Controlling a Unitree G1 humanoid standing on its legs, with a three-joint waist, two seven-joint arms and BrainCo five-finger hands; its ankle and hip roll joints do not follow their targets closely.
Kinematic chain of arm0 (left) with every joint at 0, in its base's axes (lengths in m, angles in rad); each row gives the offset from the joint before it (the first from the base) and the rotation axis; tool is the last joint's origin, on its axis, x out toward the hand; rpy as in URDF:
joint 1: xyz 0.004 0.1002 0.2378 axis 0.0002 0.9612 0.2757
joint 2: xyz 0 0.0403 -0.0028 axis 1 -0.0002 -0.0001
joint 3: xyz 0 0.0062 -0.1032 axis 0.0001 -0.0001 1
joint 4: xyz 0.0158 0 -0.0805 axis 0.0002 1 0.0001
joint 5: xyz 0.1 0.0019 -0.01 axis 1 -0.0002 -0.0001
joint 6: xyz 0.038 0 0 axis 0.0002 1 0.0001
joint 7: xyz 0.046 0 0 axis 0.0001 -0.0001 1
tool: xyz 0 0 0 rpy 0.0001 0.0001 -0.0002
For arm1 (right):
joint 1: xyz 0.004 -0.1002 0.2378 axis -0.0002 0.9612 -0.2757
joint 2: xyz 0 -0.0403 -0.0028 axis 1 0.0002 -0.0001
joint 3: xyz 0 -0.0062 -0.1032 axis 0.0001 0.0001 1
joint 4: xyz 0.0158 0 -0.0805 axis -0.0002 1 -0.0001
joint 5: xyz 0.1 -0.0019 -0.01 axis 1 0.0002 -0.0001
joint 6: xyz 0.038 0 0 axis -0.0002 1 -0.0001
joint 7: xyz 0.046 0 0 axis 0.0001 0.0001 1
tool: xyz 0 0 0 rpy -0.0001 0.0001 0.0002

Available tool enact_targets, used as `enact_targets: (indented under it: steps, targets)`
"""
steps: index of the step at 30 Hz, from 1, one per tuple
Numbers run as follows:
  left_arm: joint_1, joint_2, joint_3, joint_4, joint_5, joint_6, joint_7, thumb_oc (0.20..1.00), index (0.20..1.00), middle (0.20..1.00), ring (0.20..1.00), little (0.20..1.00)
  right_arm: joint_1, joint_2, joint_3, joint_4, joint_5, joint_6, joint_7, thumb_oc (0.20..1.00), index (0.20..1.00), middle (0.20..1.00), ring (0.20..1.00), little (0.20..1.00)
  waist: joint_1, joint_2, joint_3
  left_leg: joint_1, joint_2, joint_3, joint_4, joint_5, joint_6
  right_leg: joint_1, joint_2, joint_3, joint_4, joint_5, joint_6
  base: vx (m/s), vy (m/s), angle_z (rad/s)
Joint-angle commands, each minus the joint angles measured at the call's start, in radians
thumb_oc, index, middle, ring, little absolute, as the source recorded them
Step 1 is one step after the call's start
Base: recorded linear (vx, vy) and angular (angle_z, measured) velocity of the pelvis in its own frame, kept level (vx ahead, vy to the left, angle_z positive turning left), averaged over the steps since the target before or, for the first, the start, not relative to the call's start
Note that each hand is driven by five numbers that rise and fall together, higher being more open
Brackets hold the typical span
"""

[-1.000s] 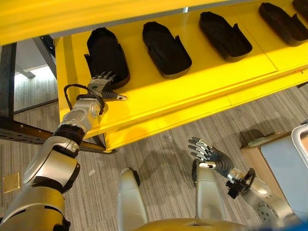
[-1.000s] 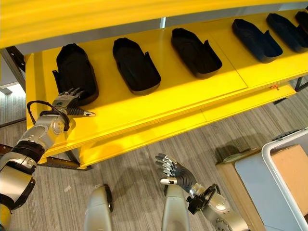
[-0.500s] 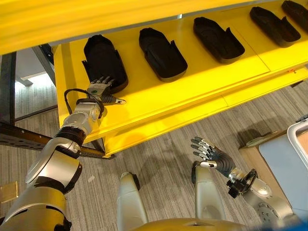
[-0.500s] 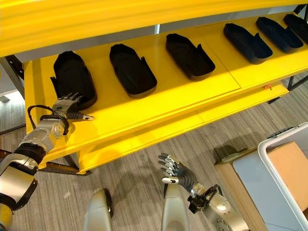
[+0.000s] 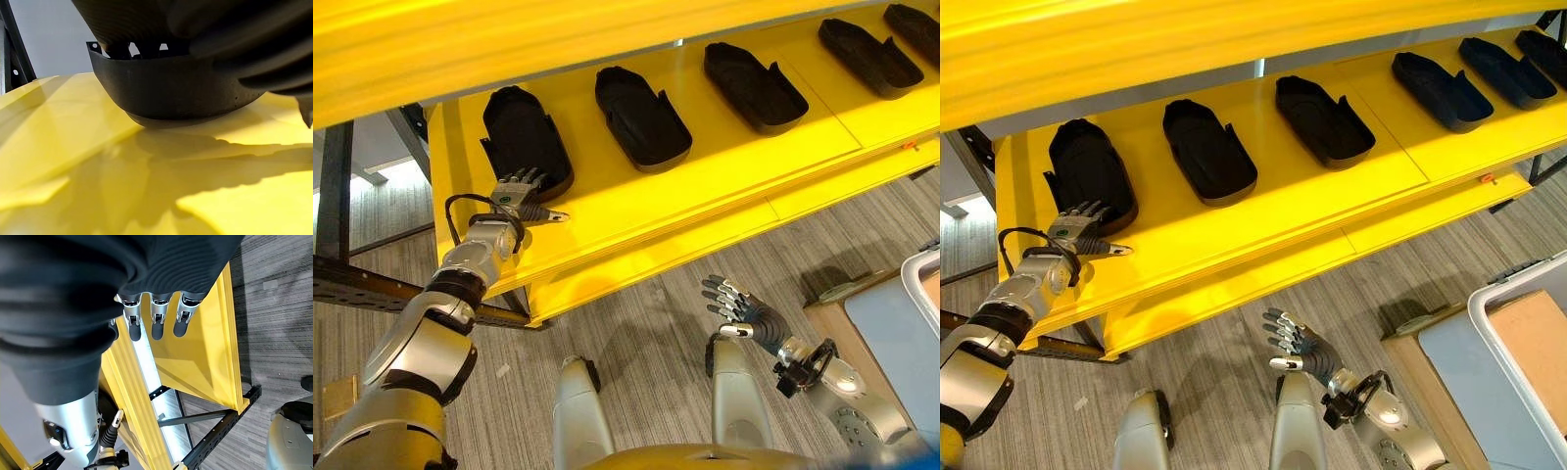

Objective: Move parts from the plastic box to the shelf.

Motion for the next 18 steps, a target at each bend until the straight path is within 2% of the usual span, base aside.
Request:
enact_targets:
  steps: [1, 12, 18]
  targets:
    - [0.292, -0.045, -0.140, 0.086, 0.103, -0.017, -0.127, 1.000, 1.000, 1.000, 1.000, 1.000, -0.058, 0.027, -0.033, -0.085, 0.012, -0.068, -0.006, 1.000, 1.000, 1.000, 1.000, 1.000, 0.007, -0.050, 0.092, 0.019, 0.023, -0.055, -0.046, 0.111, -0.018, -0.017, -0.032, 0.066, 0.091, 0.044, -0.004, -0.01, -0.018, 0.04]
    - [0.318, -0.014, -0.112, -0.002, 0.100, -0.031, -0.122, 1.000, 1.000, 1.000, 1.000, 1.000, -0.050, 0.032, -0.046, -0.082, -0.002, -0.069, -0.013, 1.000, 1.000, 1.000, 1.000, 1.000, 0.013, -0.041, 0.094, 0.029, 0.021, -0.057, -0.047, 0.110, -0.018, -0.003, -0.034, 0.062, 0.091, 0.040, -0.006, 0.00, -0.003, 0.01]
    - [0.347, 0.040, -0.080, -0.170, 0.091, -0.045, -0.146, 1.000, 1.000, 1.000, 1.000, 1.000, -0.042, 0.041, -0.063, -0.080, -0.005, -0.066, -0.019, 1.000, 1.000, 1.000, 1.000, 1.000, 0.020, -0.039, 0.090, 0.031, 0.018, -0.056, -0.047, 0.106, -0.017, 0.000, -0.038, 0.062, 0.089, 0.038, -0.005, 0.00, 0.000, 0.00]
